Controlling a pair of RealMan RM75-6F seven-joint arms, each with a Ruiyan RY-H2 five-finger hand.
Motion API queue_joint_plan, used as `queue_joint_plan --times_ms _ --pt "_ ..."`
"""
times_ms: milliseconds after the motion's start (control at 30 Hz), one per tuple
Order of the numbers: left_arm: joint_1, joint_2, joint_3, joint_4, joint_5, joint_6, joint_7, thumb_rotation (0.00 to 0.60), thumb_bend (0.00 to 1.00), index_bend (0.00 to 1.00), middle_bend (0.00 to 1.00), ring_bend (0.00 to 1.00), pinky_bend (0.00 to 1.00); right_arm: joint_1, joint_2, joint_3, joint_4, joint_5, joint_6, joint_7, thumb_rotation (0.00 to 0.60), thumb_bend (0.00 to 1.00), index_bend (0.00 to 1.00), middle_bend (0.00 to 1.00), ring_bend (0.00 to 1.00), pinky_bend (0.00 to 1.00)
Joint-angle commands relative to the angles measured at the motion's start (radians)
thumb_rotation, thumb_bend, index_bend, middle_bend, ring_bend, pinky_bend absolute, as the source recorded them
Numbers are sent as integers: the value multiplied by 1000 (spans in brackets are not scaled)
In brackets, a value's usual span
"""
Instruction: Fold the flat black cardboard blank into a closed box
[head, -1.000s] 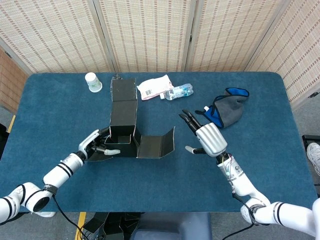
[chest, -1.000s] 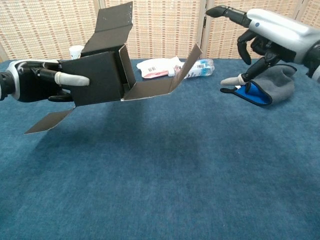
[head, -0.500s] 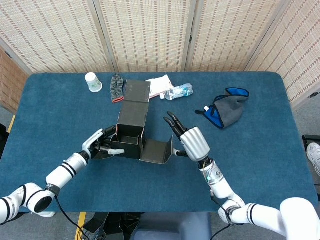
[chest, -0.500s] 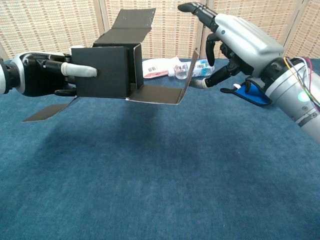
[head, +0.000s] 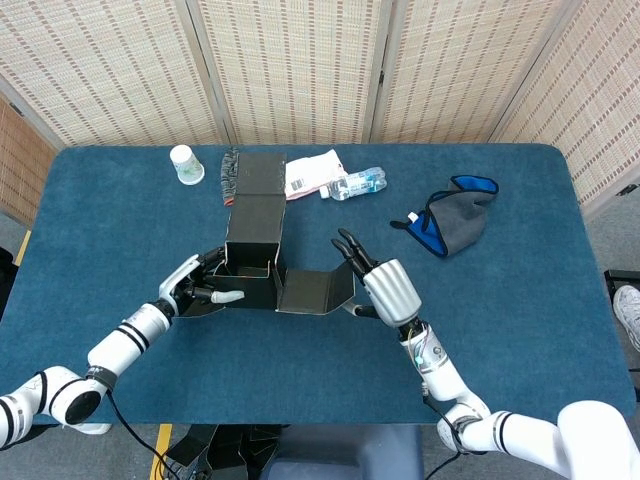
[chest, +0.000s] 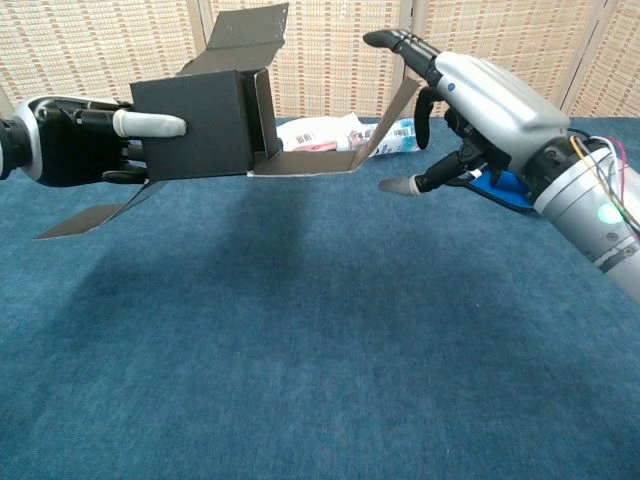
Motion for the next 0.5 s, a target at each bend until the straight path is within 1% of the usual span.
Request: queue_joint_plan --times_ms 33,267,500 --pt "2 -1 -3 -4 -1 -5 3 600 95 240 255 672 932 20 -53 20 57 -17 17 12 600 0 0 0 603 966" --pt "5 -13 -7 -8 -5 -15 50 600 95 237 254 672 932 57 -152 57 172 -42 64 35 600 0 0 0 602 966" --pt "10 -37 3 -3 19 -8 95 600 94 233 255 671 932 97 -186 72 239 -68 76 38 600 0 0 0 602 973"
